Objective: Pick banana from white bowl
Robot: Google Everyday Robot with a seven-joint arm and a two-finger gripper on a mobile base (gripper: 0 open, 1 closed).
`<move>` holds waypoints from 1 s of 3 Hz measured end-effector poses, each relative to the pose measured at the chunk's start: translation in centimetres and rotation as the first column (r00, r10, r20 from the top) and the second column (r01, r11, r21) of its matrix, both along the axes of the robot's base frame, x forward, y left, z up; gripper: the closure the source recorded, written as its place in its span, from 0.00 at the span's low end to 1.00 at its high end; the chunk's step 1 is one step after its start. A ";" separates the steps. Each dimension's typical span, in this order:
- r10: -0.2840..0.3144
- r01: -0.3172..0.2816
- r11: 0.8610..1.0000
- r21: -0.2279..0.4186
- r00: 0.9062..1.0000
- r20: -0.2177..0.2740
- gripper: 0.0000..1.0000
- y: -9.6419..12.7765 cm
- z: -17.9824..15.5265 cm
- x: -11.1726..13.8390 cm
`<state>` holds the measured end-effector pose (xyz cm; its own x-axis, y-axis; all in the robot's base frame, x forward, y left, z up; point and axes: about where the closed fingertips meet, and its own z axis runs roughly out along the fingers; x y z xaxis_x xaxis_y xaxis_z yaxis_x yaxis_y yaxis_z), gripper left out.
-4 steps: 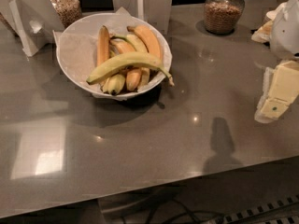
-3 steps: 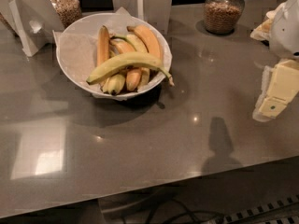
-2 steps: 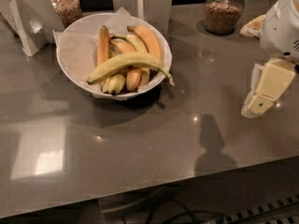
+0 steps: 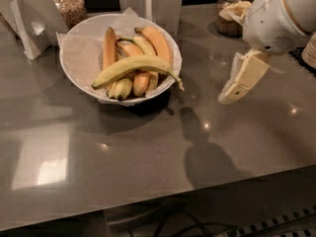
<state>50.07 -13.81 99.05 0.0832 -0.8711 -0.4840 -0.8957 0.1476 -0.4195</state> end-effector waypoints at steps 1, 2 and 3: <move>0.111 -0.116 0.988 0.098 0.992 0.052 0.00 4.4 0.7 2.6; 0.206 -0.215 0.966 0.144 0.976 0.075 0.00 9.0 0.8 4.2; 0.306 -0.313 0.940 0.138 0.949 0.071 0.00 13.6 0.0 4.1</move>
Offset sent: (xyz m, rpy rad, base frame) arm 0.0623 0.1398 0.0074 0.2166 -0.0739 0.3267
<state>54.18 -0.26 99.01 0.3634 -0.7192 -0.5922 -0.8863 -0.0710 -0.4576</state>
